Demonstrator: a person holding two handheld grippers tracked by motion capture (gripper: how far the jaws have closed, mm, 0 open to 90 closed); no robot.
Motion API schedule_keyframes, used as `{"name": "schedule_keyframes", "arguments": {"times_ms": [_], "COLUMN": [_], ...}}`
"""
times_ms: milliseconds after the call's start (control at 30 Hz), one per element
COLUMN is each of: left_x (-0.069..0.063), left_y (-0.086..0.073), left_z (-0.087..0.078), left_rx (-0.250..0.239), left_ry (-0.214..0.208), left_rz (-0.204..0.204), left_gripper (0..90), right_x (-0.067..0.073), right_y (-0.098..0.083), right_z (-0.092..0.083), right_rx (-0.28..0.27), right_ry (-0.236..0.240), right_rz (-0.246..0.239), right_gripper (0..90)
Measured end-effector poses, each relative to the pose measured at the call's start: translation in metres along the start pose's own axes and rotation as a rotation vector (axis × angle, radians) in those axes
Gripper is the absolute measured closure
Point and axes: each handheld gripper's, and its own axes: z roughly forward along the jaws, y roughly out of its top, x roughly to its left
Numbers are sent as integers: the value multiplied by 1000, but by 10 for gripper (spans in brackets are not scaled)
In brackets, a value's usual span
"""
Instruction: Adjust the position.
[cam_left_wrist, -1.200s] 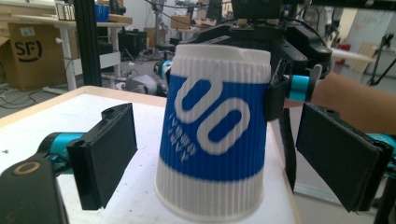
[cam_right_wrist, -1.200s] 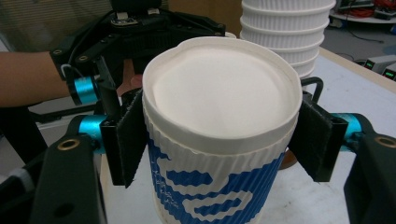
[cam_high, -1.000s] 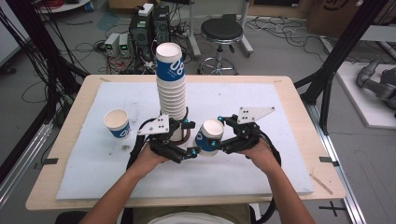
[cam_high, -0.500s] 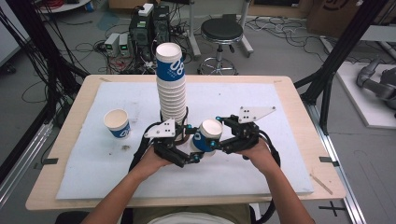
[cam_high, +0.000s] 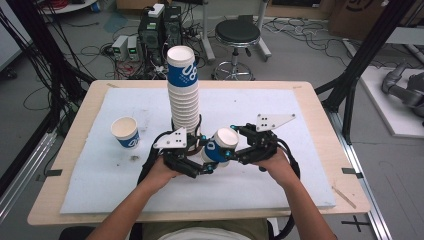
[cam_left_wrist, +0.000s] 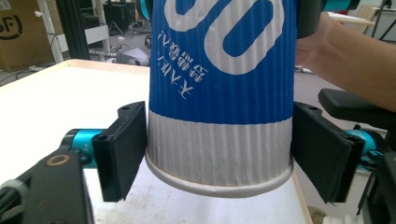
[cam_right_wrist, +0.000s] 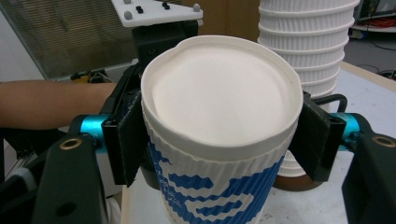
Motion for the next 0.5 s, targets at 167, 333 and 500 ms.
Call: {"name": "schedule_keyframes", "arguments": {"times_ms": [167,333,500], "left_x": [0,1,3], "left_y": [1,4,5], "left_z": [-2,-7,-13], "left_rx": [9,12,56], "left_ry": [-13,-11,-15], "left_rz": [4,0,-3], "left_gripper": [240,245,246], "right_x": [0,2,2], "right_y": [0,-1,0], "right_z": [1,4,2], "right_rx": [7,33,35], "right_ry": [15,2,-1], "right_rz": [4,-1,6], "right_gripper": [270,207,192]}}
